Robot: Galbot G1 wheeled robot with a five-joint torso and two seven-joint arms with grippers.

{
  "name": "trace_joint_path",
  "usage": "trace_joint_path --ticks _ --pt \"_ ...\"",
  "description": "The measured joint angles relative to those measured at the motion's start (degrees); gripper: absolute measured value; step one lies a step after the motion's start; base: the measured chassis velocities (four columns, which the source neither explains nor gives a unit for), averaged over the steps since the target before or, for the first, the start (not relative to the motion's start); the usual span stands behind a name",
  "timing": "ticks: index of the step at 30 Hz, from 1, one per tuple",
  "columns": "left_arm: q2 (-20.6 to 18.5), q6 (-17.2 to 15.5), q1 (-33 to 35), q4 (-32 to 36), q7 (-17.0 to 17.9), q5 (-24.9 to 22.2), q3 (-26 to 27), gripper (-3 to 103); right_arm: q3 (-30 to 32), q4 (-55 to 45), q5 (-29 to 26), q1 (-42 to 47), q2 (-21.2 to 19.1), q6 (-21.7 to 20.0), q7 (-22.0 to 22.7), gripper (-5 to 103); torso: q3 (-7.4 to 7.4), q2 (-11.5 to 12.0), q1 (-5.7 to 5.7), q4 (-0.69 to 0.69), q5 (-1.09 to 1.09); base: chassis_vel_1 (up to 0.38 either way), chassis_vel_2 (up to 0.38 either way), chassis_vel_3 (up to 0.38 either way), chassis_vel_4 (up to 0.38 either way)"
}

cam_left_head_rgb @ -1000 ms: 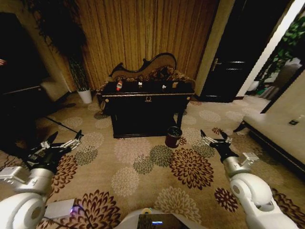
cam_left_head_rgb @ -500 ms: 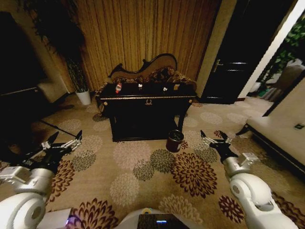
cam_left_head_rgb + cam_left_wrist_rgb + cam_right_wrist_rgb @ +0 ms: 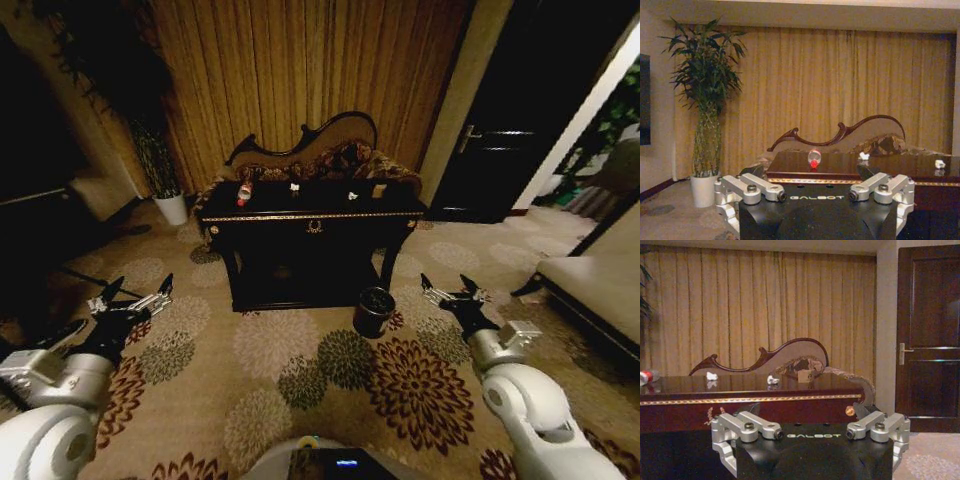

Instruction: Move to the front of the table and place the trash on the table into the trash bin.

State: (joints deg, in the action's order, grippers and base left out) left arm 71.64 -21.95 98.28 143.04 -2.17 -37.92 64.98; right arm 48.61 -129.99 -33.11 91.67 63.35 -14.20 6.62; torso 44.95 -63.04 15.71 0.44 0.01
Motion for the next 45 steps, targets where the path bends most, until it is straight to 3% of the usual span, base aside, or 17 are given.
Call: trace_joint_path --ticks 45 --pt "0.5 0.1 0.0 0.2 -0.5 -0.1 -0.2 100 -0.1 0.0 0.1 -0.4 -0.3 0.1 0.0 100 0.00 0.0 0.01 -0.03 -0.01 -0.199 0.196 0.211 -0.202"
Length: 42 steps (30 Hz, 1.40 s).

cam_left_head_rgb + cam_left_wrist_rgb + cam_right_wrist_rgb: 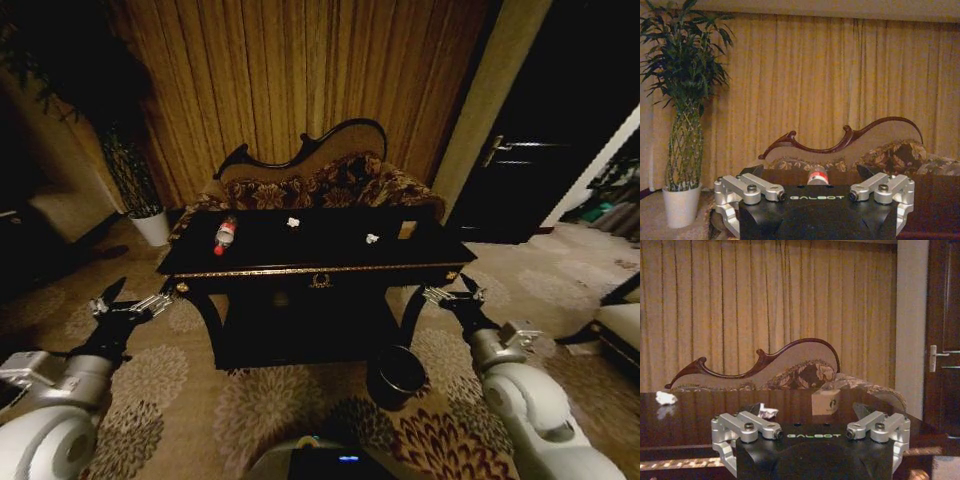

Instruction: Move to the front of the table and place the trash on the table into the trash bin.

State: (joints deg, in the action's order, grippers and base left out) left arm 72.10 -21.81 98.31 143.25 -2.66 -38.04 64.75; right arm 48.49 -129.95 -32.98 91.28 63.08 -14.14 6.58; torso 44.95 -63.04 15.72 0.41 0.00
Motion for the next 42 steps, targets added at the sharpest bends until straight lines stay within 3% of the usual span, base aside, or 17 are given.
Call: trace_joint_path --ticks 19,25,37,42 --pt "0.2 -1.2 -0.1 0.0 0.3 -1.4 0.5 100 -0.6 -0.7 -0.4 -0.8 -0.9 -2.0 1.8 100 0.00 0.0 0.00 0.02 0.00 -0.127 0.121 0.132 -0.128" --pt "0.3 -1.2 0.4 0.0 0.4 -1.4 1.2 100 -1.5 0.2 -6.6 -5.9 -4.5 -8.8 5.6 100 -0.02 0.0 -0.05 -0.01 -0.01 0.023 -0.014 -0.026 0.012" --pt "1.3 -1.2 1.1 0.0 0.4 -1.4 1.3 100 -3.8 10.0 -13.0 -15.7 -12.8 -12.9 7.8 100 0.00 0.0 0.00 0.02 -0.01 0.000 0.000 0.000 0.000" --pt "2.2 -1.2 2.2 0.0 0.4 -1.2 1.7 100 -5.9 16.1 -17.4 -21.9 -19.4 -14.9 8.9 100 0.01 0.0 0.01 0.01 -0.01 0.000 0.000 0.000 0.000"
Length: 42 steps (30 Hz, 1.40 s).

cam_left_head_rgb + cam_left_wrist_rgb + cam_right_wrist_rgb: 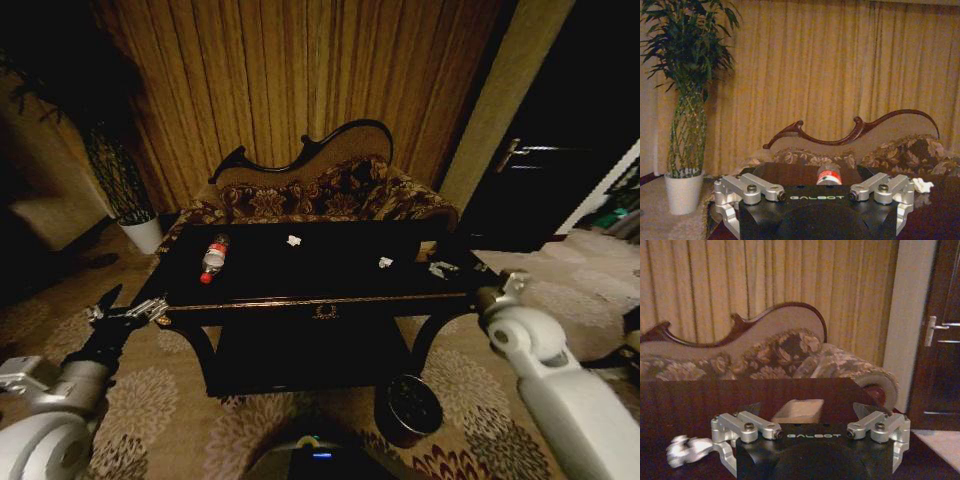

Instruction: Move to the front of the table and place the trash on the table into the trash bin.

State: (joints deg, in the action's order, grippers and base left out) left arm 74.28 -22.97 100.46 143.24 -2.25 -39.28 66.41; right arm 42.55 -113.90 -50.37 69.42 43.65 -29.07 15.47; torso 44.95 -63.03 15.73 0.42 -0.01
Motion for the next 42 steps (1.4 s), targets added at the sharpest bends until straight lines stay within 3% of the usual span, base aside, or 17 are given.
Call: trace_joint_path --ticks 8,9,13,17,25,42 --pt "-0.2 -0.6 0.2 0.0 0.2 -0.1 0.4 100 -6.1 7.4 -8.7 -12.0 -8.0 -4.3 2.7 100 -0.01 0.0 -0.01 0.01 0.01 0.000 0.000 0.000 0.000" --pt "-0.2 -0.6 0.2 0.0 0.2 -0.1 0.4 100 -6.1 7.4 -8.7 -12.0 -8.0 -4.3 2.7 100 -0.01 0.0 -0.01 0.01 0.01 0.000 0.000 0.000 0.000" --pt "-0.3 -0.9 -0.1 0.0 0.3 -0.2 0.2 100 -12.4 10.7 -16.8 -21.0 -9.0 -10.8 8.2 100 0.00 0.0 0.00 -0.01 0.01 0.000 0.000 0.000 0.000" --pt "0.0 -0.9 -0.1 0.0 0.3 -0.2 0.1 100 -17.0 12.3 -19.2 -24.9 -9.0 -12.3 11.4 100 0.00 0.0 0.00 -0.01 0.02 0.000 0.000 0.000 0.000" --pt "-0.5 -0.9 -0.6 0.0 0.3 -0.2 0.2 100 -22.1 15.8 -17.2 -27.4 -7.9 -12.4 12.1 100 0.00 0.0 0.00 0.00 0.01 0.000 0.000 0.000 0.000" --pt "-0.1 -0.7 -1.0 0.0 0.2 -0.2 -0.2 100 -24.3 17.7 -13.6 -28.1 -6.7 -12.1 12.0 100 -0.01 0.0 -0.01 0.00 0.01 0.000 0.000 0.000 0.000"
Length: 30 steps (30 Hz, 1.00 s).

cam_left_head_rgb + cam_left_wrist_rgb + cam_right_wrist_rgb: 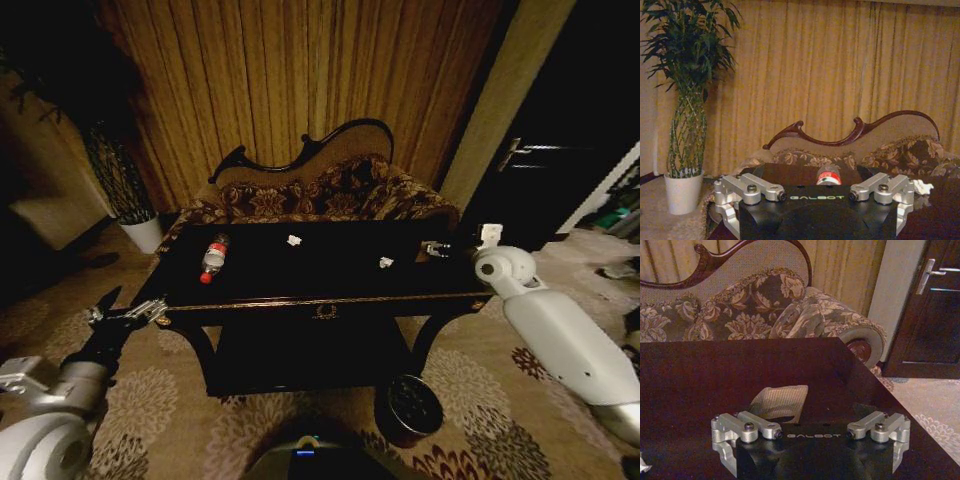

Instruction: Move to the front of the table and place the trash on the table into the trash bin.

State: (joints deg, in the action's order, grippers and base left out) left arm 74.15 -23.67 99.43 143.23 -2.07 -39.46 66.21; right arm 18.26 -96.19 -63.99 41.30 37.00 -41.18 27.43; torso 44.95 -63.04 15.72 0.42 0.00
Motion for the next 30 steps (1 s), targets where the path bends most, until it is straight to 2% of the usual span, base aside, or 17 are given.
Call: trace_joint_path --ticks 19,21,24,27,30 --pt "-0.1 0.7 0.1 0.0 0.0 -0.1 0.5 100 -0.5 0.0 2.3 1.5 1.0 0.1 -0.2 102 0.00 0.0 0.00 0.00 0.01 0.000 0.000 0.000 0.000" --pt "-0.1 0.7 0.2 0.0 0.0 -0.1 0.5 100 -0.5 0.1 2.4 1.5 1.1 0.1 -0.3 98 0.00 0.0 0.00 0.00 0.00 0.000 0.000 0.000 0.000" --pt "-0.1 0.8 0.2 0.0 0.0 -0.1 0.5 100 -0.5 0.3 2.7 1.6 1.9 0.2 -0.3 83 0.00 0.0 0.00 0.00 0.00 0.000 0.000 0.000 0.000" --pt "-0.2 0.8 0.2 0.0 0.0 -0.1 0.5 100 -0.5 0.4 2.9 1.6 2.2 0.2 -0.3 78 0.00 0.0 0.00 -0.01 0.00 0.000 0.000 0.000 0.000" --pt "-0.2 0.8 0.1 0.0 0.0 -0.1 0.5 100 -0.5 0.6 3.1 1.6 2.4 0.2 -0.3 66 0.00 0.0 0.00 0.00 0.00 0.000 0.000 0.000 0.000"
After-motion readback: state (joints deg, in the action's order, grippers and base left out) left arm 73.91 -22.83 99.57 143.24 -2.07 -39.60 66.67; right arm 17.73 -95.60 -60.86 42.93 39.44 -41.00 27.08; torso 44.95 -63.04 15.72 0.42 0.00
